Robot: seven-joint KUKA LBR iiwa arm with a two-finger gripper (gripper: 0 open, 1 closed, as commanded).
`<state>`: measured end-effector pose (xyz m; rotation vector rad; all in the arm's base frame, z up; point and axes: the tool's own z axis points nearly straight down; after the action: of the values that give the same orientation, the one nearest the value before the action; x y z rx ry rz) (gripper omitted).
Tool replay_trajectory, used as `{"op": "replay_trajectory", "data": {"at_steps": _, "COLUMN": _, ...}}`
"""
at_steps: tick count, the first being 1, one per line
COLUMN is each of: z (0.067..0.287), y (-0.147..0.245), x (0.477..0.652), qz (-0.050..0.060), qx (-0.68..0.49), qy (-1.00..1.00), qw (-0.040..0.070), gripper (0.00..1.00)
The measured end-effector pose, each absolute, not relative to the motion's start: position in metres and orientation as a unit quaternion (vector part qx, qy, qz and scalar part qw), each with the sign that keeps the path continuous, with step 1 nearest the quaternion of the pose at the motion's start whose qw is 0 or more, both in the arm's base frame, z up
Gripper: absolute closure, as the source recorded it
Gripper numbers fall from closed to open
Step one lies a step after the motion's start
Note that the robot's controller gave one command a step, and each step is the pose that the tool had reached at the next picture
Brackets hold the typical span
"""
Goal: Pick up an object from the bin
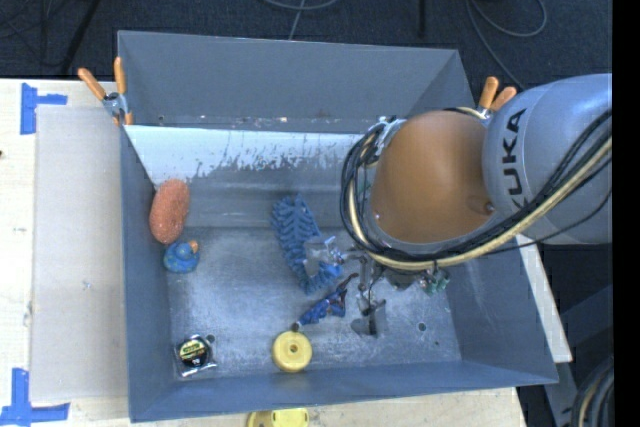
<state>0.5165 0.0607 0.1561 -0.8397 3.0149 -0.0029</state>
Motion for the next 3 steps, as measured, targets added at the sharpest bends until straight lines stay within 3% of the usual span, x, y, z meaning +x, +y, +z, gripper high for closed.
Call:
{"op": "replay_trajectory", "data": {"at_steps": 1, "z": 0.106, "y": 0.062, "x": 0.539, "qz": 0.0, "qx": -0.357, "qy": 0.934, "qw": 0.002, "gripper": 0.0}}
{"op": "replay_trajectory", "data": {"at_steps": 2, "z": 0.081, "y": 0.059, "x": 0.548, "qz": 0.0, "qx": -0.449, "qy": 0.893, "qw": -0.001, "gripper": 1.0}}
{"op": "replay_trajectory", "data": {"at_steps": 3, "z": 0.088, "y": 0.059, "x": 0.543, "qz": 0.001, "qx": -0.467, "qy": 0.884, "qw": -0.001, "gripper": 1.0}}
